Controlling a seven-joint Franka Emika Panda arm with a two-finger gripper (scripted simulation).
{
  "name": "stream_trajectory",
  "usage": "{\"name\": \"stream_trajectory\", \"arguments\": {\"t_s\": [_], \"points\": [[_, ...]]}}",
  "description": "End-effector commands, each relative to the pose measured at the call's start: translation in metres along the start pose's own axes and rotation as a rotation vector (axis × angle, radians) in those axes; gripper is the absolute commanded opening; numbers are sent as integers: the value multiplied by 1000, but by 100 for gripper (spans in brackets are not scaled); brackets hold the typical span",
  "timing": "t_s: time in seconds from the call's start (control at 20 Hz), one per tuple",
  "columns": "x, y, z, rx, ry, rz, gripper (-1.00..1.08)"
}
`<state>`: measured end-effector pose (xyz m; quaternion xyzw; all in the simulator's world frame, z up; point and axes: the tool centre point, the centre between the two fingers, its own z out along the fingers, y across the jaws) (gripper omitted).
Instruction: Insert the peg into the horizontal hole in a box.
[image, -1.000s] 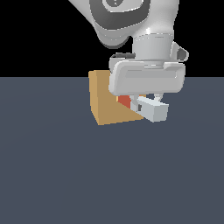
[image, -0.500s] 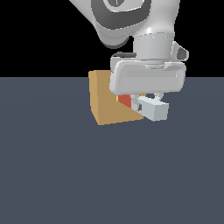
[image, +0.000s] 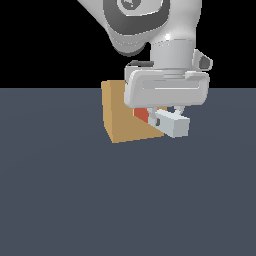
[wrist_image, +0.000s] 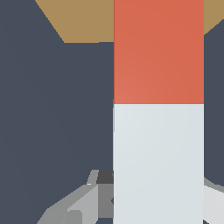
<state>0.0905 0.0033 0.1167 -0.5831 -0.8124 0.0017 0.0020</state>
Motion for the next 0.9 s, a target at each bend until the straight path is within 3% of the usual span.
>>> {"name": "stream_trajectory", "arguments": {"t_s": [0.0, 0.5, 0.85], "points": [[10, 1, -2, -4, -1, -2, -100], [87, 0, -4, -7, -1, -2, -100], [109, 1, -4, -7, -2, -2, -100]]}}
